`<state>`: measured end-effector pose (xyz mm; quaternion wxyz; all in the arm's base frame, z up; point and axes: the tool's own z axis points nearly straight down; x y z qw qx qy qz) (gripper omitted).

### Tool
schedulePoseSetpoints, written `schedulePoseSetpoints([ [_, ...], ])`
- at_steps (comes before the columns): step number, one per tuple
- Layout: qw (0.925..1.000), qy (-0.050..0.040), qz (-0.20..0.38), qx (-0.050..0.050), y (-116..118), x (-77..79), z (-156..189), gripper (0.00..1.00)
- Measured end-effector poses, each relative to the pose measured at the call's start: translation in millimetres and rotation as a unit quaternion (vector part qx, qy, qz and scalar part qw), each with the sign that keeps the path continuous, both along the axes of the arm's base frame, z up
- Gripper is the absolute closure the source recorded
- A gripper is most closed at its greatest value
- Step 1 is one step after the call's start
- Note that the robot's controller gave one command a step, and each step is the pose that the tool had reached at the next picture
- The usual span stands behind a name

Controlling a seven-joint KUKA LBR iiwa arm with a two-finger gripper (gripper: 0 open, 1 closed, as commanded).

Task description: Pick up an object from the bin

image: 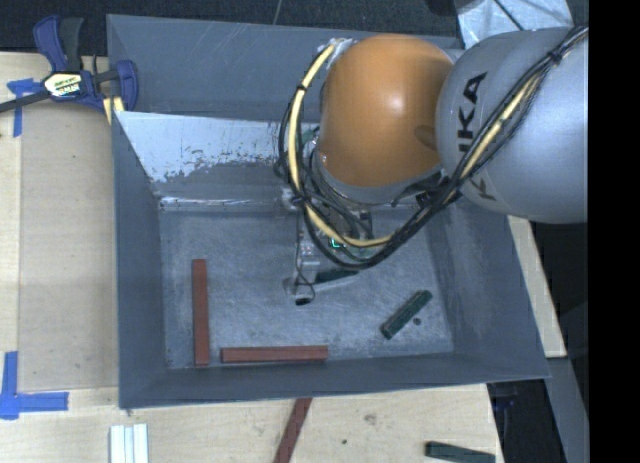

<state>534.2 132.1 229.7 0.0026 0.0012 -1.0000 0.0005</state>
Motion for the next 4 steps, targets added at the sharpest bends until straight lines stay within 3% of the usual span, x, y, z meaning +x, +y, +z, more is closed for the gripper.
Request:
schedulePoseSetpoints([
  [1, 1.0000, -0.0041, -0.001, 0.001, 0, 1.6, 5, 0.00],
  [3, 0.9999, -0.0063, 0.009, 0.001, -59, 21.4, -109, 0.00],
  [4, 0.9941, -0.0041, 0.108, 0.001, -90, 10.7, -159, 1.00],
])
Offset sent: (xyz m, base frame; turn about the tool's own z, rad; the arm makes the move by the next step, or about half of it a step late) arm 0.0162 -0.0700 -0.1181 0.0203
